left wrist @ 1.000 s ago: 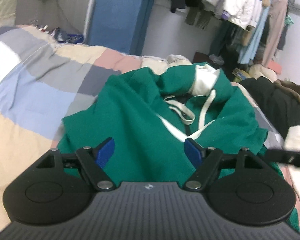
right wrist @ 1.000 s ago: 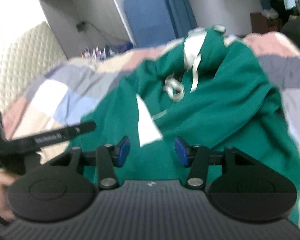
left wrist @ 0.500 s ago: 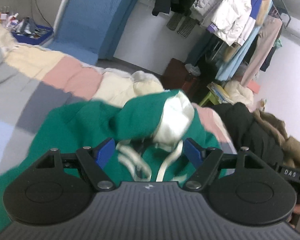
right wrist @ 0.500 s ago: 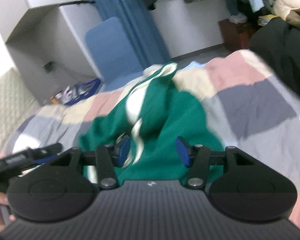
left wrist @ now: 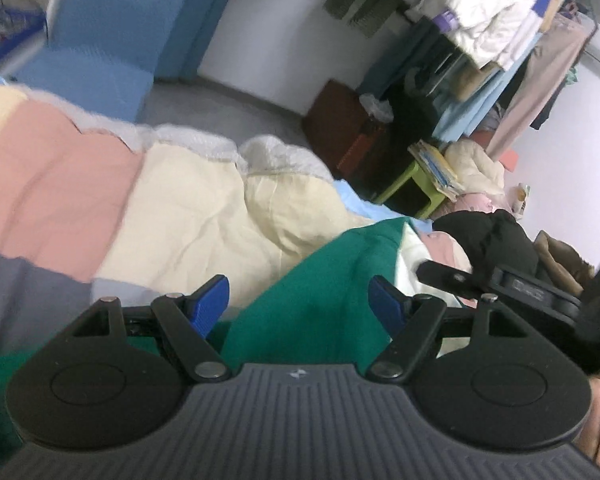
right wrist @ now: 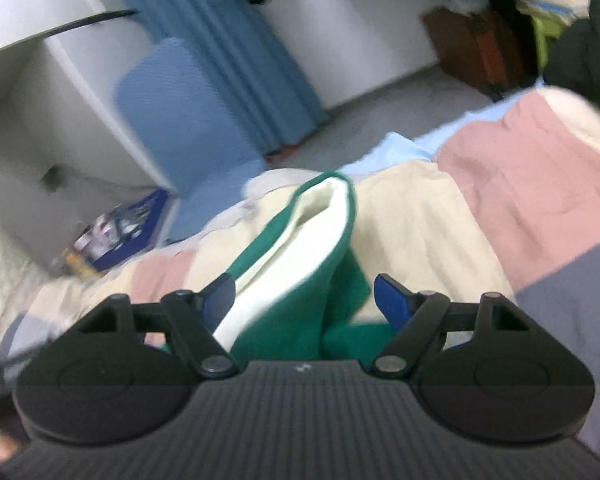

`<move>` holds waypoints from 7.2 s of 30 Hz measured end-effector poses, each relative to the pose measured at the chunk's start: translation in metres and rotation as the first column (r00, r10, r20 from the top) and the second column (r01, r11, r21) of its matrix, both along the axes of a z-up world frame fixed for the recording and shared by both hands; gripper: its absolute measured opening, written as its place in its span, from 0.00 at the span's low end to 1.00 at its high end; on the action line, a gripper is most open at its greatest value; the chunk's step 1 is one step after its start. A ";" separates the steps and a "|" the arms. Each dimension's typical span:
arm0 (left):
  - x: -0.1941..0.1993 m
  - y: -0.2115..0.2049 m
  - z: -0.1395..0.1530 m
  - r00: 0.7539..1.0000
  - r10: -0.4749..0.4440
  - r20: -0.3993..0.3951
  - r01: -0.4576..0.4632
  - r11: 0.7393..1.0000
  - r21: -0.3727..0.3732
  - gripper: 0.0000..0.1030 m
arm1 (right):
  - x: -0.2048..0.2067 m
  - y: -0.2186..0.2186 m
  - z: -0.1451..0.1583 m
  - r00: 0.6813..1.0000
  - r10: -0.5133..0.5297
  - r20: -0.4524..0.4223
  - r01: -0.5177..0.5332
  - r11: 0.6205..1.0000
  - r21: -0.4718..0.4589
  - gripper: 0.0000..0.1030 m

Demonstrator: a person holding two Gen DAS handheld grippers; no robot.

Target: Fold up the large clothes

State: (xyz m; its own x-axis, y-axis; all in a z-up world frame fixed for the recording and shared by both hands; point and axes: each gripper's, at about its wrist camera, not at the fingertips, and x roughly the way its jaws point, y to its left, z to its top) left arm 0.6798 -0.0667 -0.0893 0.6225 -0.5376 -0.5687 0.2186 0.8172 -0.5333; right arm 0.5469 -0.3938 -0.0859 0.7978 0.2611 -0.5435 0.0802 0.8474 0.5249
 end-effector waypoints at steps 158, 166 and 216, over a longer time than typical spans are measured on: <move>-0.540 0.212 -0.044 0.915 0.285 -0.285 -0.308 0.951 -0.037 0.65 | -0.466 -0.038 -0.075 0.844 -0.296 -0.448 0.424 0.879 0.217 0.85; -0.554 0.197 -0.028 0.962 0.151 -0.228 -0.201 0.955 -0.217 0.67 | -0.477 -0.025 -0.059 0.965 -0.054 -0.257 0.176 0.860 0.479 0.85; -0.591 0.184 0.001 0.927 0.262 -0.269 -0.315 0.932 -0.177 0.11 | -0.505 0.012 0.009 0.975 0.149 -0.162 -0.107 0.964 0.242 0.16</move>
State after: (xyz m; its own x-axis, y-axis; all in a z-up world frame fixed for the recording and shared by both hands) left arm 0.0892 0.1175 -0.0878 0.6297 -0.4798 -0.6110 -0.1641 0.6866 -0.7083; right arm 0.0415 -0.3819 -0.0773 0.6455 0.4897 -0.5861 0.0887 0.7141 0.6944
